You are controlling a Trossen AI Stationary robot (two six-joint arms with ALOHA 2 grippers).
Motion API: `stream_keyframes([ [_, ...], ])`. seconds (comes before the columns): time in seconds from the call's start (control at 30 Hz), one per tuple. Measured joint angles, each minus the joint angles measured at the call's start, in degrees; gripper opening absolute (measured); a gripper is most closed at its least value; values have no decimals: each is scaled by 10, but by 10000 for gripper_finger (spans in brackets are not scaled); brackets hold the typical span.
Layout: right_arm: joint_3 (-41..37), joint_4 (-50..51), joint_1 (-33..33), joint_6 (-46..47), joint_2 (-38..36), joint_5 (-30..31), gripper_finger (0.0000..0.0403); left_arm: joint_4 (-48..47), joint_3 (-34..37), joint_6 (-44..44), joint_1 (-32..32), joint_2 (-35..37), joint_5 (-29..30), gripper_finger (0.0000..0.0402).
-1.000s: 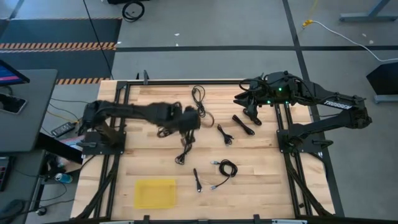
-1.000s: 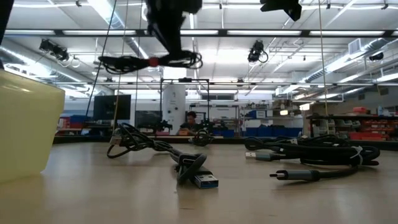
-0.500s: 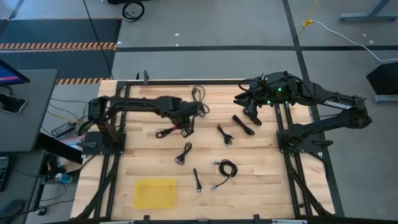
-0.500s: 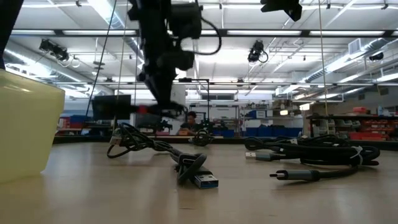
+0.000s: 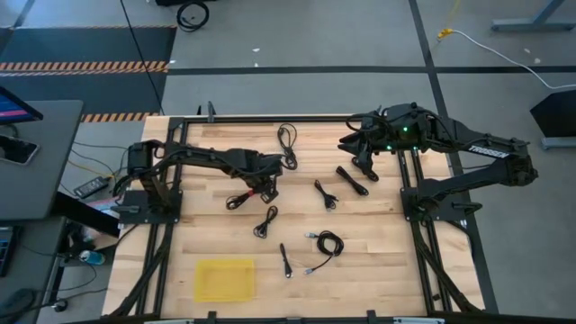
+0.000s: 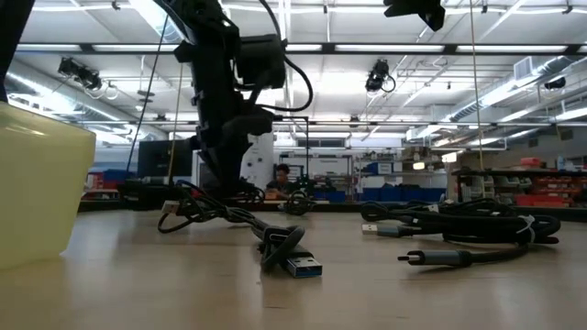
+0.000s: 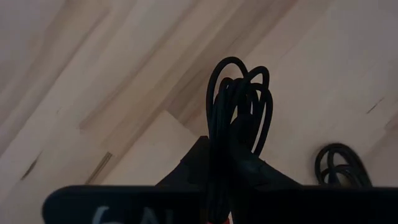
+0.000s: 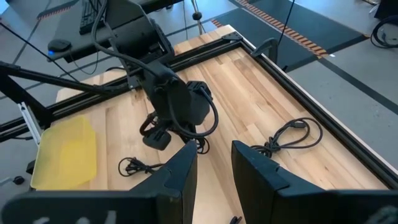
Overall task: Pick and place USB-C Cables
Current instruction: Put the black charger cable into the yellow bin
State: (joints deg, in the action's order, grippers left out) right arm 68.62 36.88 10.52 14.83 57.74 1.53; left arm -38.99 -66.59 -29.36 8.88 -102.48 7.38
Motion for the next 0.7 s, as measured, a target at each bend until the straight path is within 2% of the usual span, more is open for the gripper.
stream_keyframes([
  [0.27, 0, 0, 0, 0, 0, -1, 105, 1, 0, 0, 0, 0, -22, 31],
  [0.43, 0, 0, 0, 0, 0, -1, 105, 1, 0, 0, 0, 0, -23, 63],
  [0.7, 0, 0, 0, 0, 0, -3, 105, 1, 0, 0, 0, 0, -23, 42],
])
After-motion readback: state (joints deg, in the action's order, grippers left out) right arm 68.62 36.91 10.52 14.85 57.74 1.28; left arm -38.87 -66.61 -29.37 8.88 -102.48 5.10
